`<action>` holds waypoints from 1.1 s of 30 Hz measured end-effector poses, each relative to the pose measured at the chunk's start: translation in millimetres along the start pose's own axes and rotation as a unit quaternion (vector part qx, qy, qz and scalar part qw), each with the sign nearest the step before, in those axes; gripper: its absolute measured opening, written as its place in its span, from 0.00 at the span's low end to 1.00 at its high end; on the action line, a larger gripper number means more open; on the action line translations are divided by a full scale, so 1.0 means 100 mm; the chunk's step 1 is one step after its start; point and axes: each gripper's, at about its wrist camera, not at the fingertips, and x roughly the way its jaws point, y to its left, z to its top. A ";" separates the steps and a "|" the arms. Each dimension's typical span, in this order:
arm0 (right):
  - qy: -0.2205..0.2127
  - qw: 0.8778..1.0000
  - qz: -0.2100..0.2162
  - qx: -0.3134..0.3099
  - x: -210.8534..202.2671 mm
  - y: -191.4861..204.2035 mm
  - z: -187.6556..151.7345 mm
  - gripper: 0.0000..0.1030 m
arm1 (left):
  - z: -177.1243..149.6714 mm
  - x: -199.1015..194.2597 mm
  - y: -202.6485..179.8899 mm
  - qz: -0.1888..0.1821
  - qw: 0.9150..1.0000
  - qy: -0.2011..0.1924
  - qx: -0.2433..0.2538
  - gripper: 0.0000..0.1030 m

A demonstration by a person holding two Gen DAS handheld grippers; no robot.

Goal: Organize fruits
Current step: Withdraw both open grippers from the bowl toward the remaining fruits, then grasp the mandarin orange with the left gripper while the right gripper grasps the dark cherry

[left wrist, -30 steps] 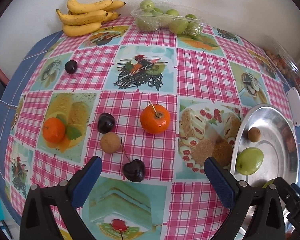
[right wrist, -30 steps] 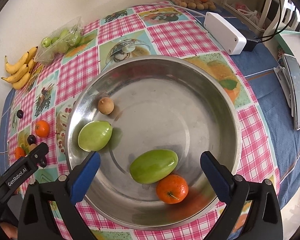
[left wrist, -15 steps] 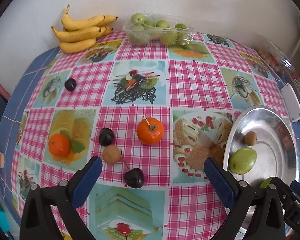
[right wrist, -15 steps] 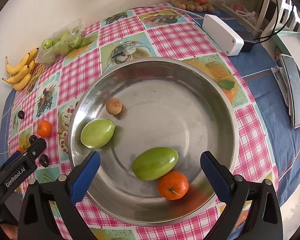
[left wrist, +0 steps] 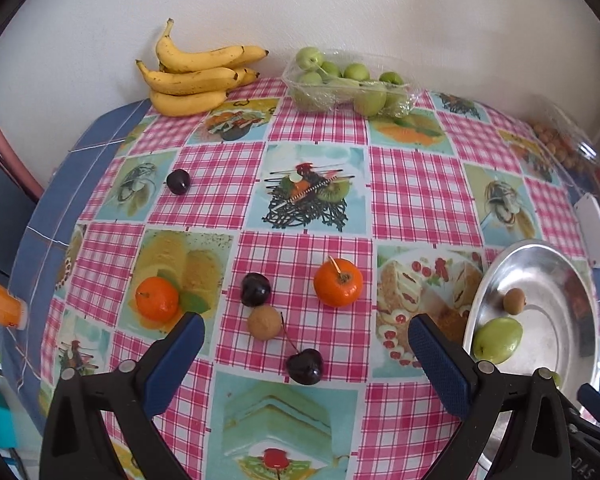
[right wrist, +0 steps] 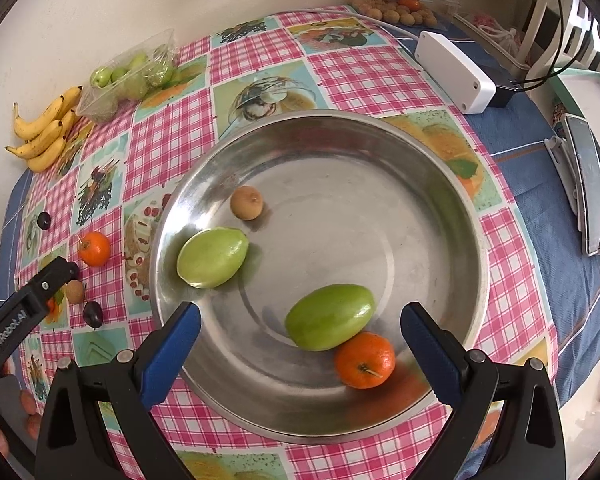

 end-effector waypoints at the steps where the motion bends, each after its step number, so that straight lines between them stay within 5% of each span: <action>1: 0.000 1.000 0.000 -0.002 0.00 0.03 0.00 0.97 | 0.00 0.00 0.04 -0.003 1.000 0.000 -0.002 1.00; 13: -0.007 1.000 0.014 -0.026 0.01 0.54 -0.02 0.97 | 0.06 0.10 0.69 0.036 0.999 0.005 -0.010 1.00; 33: -0.015 0.990 0.065 -0.122 0.09 1.65 -0.23 0.97 | 0.03 0.14 1.85 0.045 0.990 0.013 -0.132 1.00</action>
